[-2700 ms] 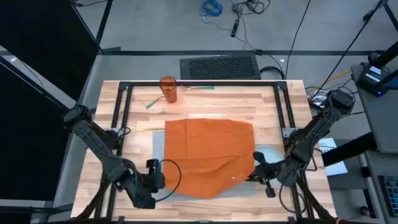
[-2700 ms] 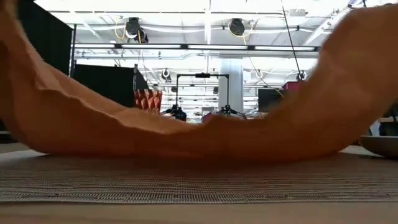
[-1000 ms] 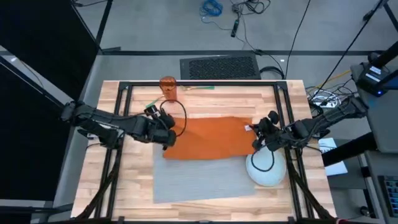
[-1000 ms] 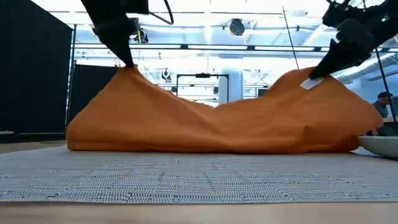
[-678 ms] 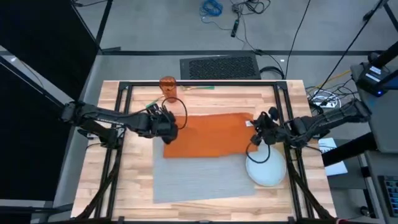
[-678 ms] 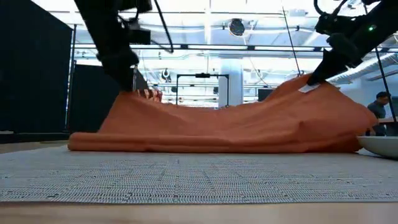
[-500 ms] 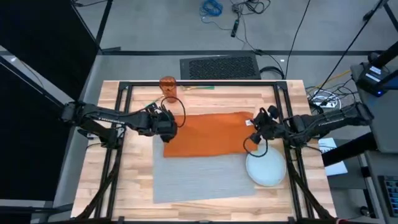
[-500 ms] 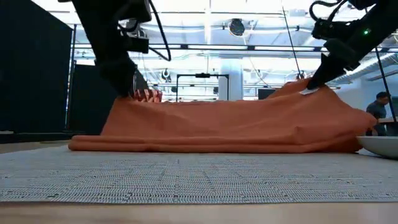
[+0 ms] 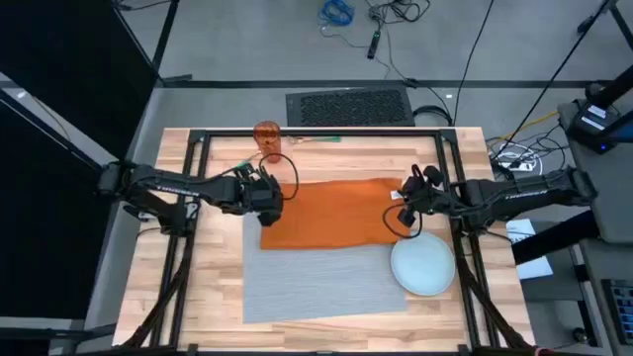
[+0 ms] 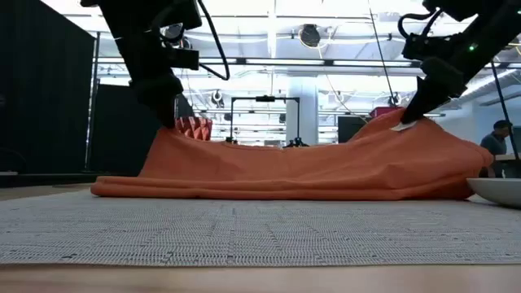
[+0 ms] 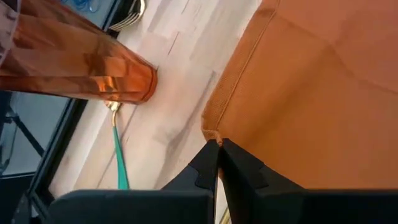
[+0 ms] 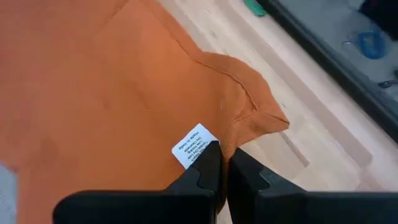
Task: Set table place
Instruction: Fold the orange table napkin
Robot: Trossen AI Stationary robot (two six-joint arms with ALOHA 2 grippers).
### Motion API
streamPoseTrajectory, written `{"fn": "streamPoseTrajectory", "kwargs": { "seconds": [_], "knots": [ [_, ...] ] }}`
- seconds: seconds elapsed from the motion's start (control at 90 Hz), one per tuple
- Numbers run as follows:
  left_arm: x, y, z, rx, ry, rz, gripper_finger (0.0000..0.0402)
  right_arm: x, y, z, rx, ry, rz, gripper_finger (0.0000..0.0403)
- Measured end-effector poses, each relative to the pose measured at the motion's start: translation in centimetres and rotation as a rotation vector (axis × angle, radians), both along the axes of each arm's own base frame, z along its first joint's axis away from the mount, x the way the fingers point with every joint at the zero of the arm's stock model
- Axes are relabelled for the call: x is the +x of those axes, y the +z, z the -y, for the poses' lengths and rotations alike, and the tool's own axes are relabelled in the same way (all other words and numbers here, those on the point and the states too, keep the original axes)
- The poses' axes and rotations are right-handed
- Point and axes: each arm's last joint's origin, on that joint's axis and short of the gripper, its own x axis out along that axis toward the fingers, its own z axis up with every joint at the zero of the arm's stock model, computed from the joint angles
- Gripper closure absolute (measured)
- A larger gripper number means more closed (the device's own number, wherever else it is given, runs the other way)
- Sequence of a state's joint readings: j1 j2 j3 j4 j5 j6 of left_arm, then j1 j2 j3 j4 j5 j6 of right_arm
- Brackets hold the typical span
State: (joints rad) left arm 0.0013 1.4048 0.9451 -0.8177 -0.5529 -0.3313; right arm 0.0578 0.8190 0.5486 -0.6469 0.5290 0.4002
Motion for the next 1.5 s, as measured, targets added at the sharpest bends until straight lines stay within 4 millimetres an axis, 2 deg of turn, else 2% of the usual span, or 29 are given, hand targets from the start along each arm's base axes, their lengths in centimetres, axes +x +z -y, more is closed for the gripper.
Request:
{"fn": "streamPoseTrajectory", "kwargs": {
  "seconds": [0.211,0.578,0.778,0.889,1.233,1.5],
  "knots": [
    [0.0,0.0,0.0,-0.002,0.000,-0.002,0.0402,0.3,0.1,-0.1,0.019,0.054,0.012,0.0394],
    [-0.3,-0.1,-0.9,-0.006,0.038,-0.027,0.0402,0.1,0.1,1.0,0.030,-0.020,0.009,0.0321],
    [-0.3,-0.1,-0.9,-0.012,0.017,-0.037,0.0398,0.2,0.1,1.1,0.029,-0.025,0.013,0.0299],
    [-0.3,-0.1,-1.0,-0.013,0.016,-0.039,0.0377,0.2,0.1,1.1,0.030,-0.023,0.019,0.0292],
    [-0.7,-0.1,-1.6,-0.004,0.059,-0.058,0.0275,0.3,0.1,0.9,0.096,0.019,0.025,0.0289],
    [0.7,0.0,-0.6,-0.209,-0.031,0.082,0.0255,0.3,-0.1,-0.7,0.242,0.136,0.025,0.0289]
  ]
}}
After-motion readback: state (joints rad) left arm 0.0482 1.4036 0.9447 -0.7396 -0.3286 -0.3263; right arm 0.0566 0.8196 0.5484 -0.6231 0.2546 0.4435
